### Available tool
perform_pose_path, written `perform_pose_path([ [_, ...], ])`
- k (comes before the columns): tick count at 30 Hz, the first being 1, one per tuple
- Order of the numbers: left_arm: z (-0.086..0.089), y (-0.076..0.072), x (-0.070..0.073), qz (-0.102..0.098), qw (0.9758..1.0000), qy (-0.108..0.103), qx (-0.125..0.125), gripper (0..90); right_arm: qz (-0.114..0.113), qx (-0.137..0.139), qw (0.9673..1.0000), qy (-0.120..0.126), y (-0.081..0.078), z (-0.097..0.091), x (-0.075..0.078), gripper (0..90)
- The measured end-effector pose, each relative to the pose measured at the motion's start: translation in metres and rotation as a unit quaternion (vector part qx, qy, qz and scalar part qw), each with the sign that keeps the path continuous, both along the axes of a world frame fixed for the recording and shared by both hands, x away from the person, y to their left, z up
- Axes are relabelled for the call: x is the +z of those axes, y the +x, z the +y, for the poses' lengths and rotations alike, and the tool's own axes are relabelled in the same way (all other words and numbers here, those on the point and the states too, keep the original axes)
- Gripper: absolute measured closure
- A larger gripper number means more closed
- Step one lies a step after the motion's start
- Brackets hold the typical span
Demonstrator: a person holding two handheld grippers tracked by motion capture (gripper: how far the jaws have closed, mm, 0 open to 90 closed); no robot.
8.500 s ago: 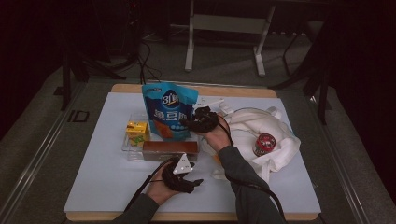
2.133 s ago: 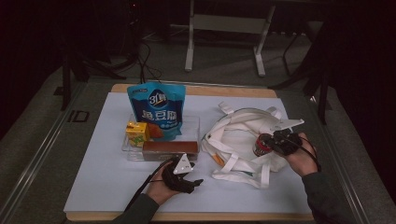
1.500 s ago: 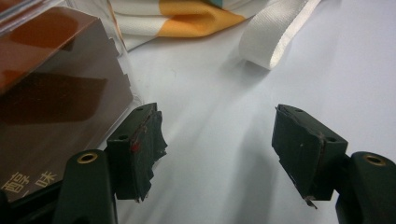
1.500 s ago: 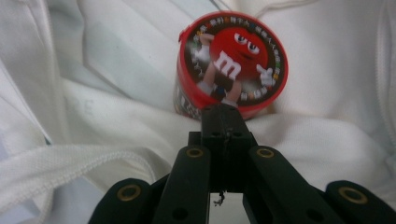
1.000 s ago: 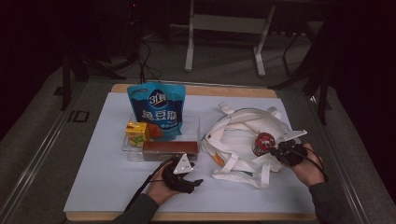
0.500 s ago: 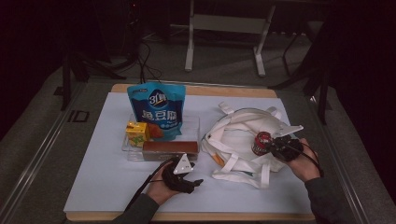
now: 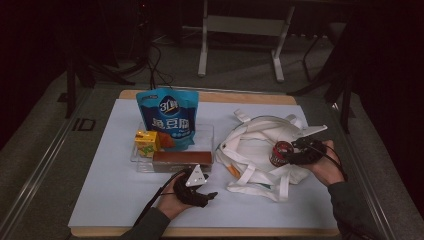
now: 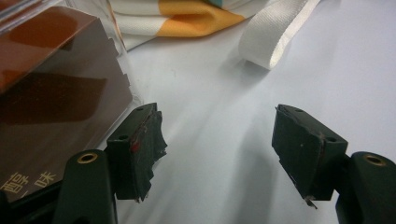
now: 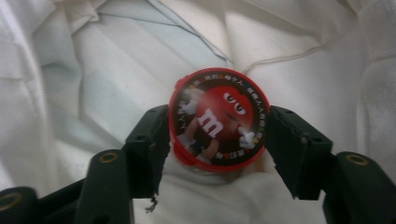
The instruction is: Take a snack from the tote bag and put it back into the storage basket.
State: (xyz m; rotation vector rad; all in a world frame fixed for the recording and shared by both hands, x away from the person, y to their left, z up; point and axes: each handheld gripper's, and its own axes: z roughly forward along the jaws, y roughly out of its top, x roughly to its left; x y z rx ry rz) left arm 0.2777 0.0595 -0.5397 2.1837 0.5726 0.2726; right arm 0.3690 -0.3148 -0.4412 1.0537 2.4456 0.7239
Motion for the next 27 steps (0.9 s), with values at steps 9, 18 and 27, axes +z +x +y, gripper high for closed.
perform_pose_path([
  [9, 0.0, 0.0, 0.0, 0.0, 1.0, 0.0, 0.0, 32.4, 0.037, -0.006, 0.9993, 0.004, 0.013, -0.002, -0.012, 24.0],
  [18, 0.0, 0.0, 0.0, 0.001, 1.0, 0.0, 0.0, 32.4, 0.064, -0.006, 0.9979, 0.012, 0.023, -0.002, -0.026, 24.0],
  [27, 0.0, 0.0, 0.0, 0.001, 1.0, 0.0, -0.001, 32.4, 0.076, -0.006, 0.9968, 0.023, 0.028, -0.003, -0.031, 23.7],
])
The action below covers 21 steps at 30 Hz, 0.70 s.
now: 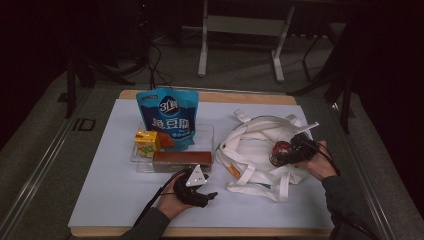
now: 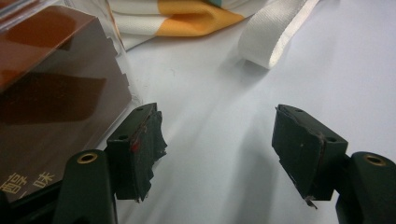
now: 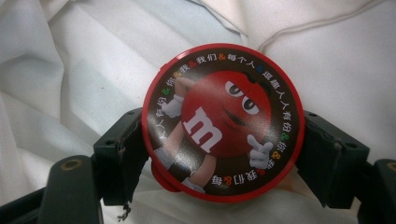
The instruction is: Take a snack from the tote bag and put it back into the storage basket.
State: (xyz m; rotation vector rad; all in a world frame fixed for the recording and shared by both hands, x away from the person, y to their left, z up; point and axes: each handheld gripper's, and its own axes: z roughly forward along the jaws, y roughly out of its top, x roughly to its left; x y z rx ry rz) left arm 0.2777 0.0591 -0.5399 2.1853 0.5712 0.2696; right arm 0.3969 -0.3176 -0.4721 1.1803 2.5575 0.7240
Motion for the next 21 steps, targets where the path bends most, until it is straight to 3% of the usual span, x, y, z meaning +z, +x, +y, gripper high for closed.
perform_pose_path([
  [10, -0.0001, 0.0, 0.0, 0.0, 1.0, 0.0, 0.0, 32.4, 0.014, -0.005, 0.9999, 0.003, 0.0029, 0.0007, -0.0032, 24.5],
  [21, 0.0, 0.0001, 0.0, 0.0, 1.0, 0.0, 0.0, 32.4, 0.014, -0.017, 0.9997, -0.005, 0.0012, 0.0037, -0.0016, 25.1],
])
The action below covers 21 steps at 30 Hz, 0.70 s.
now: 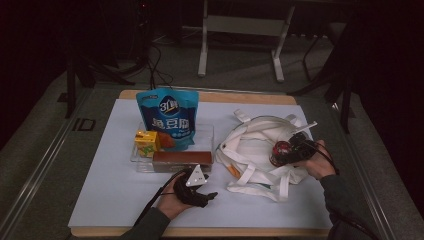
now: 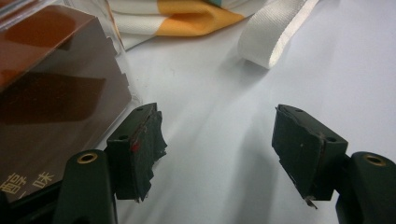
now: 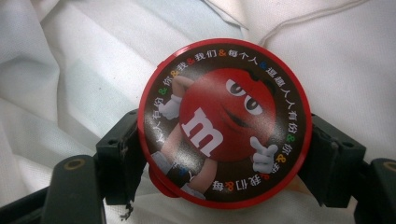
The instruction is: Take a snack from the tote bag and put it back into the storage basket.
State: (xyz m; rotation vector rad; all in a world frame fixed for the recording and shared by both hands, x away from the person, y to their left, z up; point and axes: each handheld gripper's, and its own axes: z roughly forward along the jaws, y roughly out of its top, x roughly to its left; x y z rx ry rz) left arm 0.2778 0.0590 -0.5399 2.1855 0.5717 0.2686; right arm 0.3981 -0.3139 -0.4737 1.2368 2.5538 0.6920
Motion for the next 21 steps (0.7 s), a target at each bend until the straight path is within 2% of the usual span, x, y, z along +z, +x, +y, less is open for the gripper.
perform_pose_path([
  [8, 0.0, 0.0, 0.0, 0.0, 1.0, 0.0, 0.0, 32.4, -0.003, -0.003, 1.0, 0.004, -0.002, -0.001, 0.002, 25.3],
  [21, 0.0, 0.0, 0.0, 0.0, 1.0, 0.0, 0.0, 32.4, -0.01, -0.006, 0.9998, 0.016, -0.005, -0.001, 0.017, 25.3],
])
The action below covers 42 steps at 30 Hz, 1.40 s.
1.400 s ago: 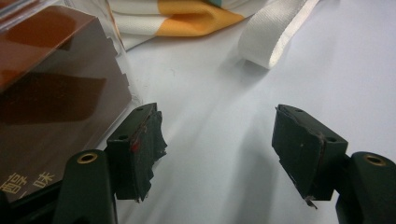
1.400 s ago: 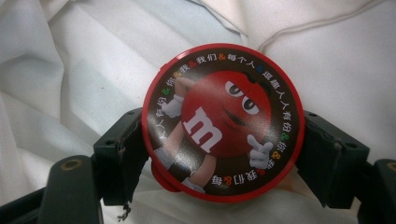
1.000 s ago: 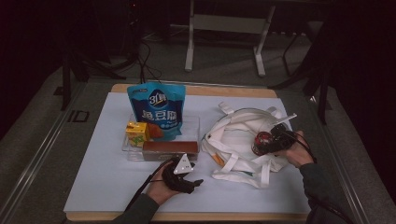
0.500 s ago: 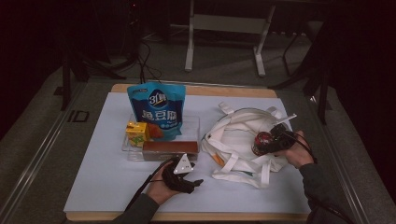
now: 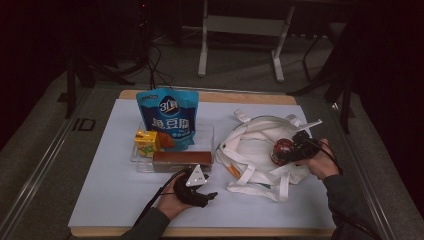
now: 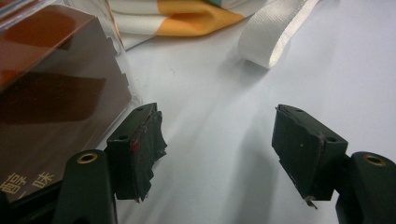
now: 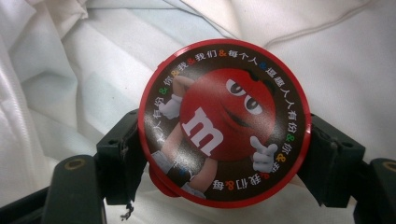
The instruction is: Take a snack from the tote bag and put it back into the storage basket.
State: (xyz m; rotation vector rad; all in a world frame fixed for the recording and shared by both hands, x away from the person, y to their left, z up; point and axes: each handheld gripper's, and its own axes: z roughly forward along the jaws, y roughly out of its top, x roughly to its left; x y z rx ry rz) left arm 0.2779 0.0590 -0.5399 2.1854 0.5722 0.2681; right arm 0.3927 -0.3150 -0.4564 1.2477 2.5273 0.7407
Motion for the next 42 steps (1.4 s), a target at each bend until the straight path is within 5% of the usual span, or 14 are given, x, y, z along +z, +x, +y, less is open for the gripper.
perform_pose_path([
  [42, 0.0, 0.0, 0.0, -0.001, 1.0, 0.002, -0.001, 32.4, -0.021, 0.047, 0.9987, 0.003, -0.011, 0.042, 0.04, 25.4],
])
